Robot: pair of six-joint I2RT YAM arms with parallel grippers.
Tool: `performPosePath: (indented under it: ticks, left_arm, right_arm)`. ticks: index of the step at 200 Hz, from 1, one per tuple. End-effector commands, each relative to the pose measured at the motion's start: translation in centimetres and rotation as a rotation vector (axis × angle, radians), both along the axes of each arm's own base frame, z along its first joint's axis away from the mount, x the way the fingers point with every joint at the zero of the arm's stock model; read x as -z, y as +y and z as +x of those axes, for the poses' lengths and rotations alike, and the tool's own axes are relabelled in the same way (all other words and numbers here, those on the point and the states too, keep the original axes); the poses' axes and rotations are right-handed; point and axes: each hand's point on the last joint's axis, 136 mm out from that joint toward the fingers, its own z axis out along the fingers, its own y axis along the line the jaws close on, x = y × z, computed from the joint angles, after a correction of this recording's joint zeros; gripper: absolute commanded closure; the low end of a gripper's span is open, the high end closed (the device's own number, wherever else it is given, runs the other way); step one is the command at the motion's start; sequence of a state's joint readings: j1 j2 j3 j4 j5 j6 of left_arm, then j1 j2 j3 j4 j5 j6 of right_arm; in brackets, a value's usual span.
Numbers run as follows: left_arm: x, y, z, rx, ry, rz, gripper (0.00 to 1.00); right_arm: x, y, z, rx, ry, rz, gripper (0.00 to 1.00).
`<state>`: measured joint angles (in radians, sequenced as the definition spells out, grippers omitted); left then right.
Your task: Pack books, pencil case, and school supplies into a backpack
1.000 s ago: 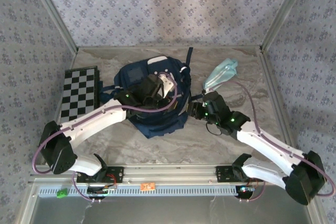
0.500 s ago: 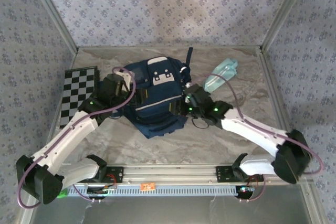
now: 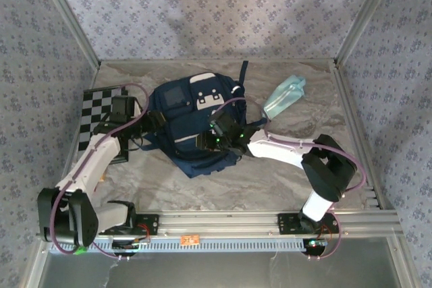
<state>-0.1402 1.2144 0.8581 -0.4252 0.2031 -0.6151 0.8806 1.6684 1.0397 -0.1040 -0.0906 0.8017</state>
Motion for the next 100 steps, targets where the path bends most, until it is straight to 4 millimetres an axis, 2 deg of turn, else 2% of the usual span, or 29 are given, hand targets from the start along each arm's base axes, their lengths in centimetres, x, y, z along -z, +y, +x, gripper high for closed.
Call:
performPosePath:
  ticks: [1, 23, 61, 100]
  left_arm:
    - [1.3, 0.2, 1.1, -0.039, 0.026, -0.054, 0.35]
    - [3.2, 0.1, 1.9, -0.048, 0.068, -0.063, 0.36]
    - [6.3, 1.1, 3.2, -0.098, 0.118, -0.019, 0.40]
    - [7.5, 2.1, 5.7, -0.151, 0.119, -0.034, 0.47]
  right_arm:
    - [2.0, -1.9, 0.0, 0.051, 0.026, -0.050, 0.58]
    - [3.5, -3.8, -0.5, 0.081, 0.057, -0.077, 0.59]
    - [4.4, -5.5, -0.6, 0.104, 0.054, -0.105, 0.60]
    - [4.7, -6.2, -0.2, 0.113, 0.058, -0.110, 0.60]
